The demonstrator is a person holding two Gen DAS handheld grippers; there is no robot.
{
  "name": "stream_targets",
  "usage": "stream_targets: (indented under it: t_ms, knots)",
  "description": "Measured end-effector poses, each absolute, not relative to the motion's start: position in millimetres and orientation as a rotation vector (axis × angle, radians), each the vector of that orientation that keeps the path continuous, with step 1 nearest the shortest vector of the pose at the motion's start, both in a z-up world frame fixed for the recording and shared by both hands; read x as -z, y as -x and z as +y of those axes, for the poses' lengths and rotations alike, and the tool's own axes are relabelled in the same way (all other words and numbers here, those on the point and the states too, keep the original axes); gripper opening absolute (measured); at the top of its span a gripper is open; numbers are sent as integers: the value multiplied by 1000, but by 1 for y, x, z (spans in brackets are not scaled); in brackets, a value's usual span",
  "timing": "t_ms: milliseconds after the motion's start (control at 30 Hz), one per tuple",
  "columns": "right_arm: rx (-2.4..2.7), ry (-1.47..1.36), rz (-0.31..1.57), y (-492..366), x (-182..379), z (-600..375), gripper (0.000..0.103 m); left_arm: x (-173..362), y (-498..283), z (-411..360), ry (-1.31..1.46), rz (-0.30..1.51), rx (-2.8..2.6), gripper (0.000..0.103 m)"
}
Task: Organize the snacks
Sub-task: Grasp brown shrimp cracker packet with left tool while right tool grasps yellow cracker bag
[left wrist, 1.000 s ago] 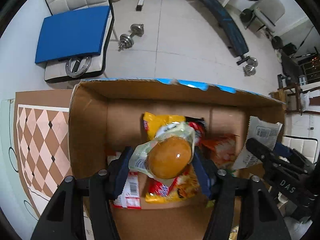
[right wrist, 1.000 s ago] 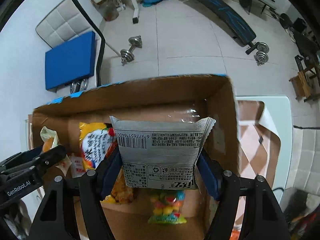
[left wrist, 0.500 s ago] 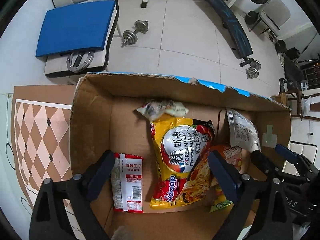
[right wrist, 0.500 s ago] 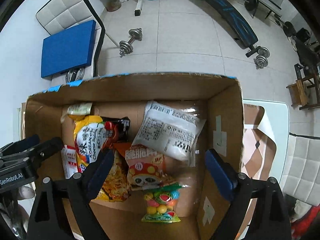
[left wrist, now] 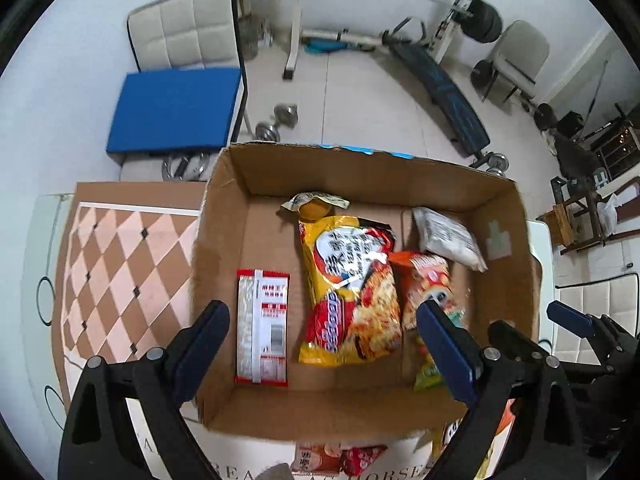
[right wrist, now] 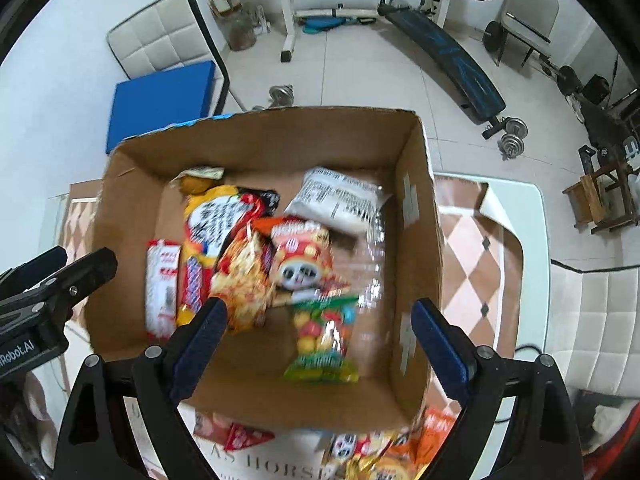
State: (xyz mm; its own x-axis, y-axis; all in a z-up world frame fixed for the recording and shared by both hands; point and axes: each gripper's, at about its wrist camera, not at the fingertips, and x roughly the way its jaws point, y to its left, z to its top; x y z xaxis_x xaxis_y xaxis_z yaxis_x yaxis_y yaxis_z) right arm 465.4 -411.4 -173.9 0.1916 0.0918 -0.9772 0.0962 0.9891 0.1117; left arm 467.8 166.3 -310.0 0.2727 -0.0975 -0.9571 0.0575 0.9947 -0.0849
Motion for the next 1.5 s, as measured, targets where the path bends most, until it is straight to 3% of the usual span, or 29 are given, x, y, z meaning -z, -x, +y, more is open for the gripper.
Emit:
stream_targets:
  t_ms: [333,600,833,1100,1233,1500]
  knots:
    - [14,-208,1379,-374,161,-411,96,290,-379,165,-10,1211,109,96]
    - [111,-330,1561,-299,228,-456,96,358,-312,186,37,1373,51,96]
    - [249,-682,1645,-248,287,-512,96,414,-287,188,56,1500,23,96]
    - [280,-586,1689,-241,323,-502,93,449,-289,183,25,1579,14,96]
    - [236,-483,1670,-235,315,-488,75,463,-291,180,18,1615,22,96]
    - [108,-459,1633,-224,294,-471,68,488,-304,177,4,1656,33,96]
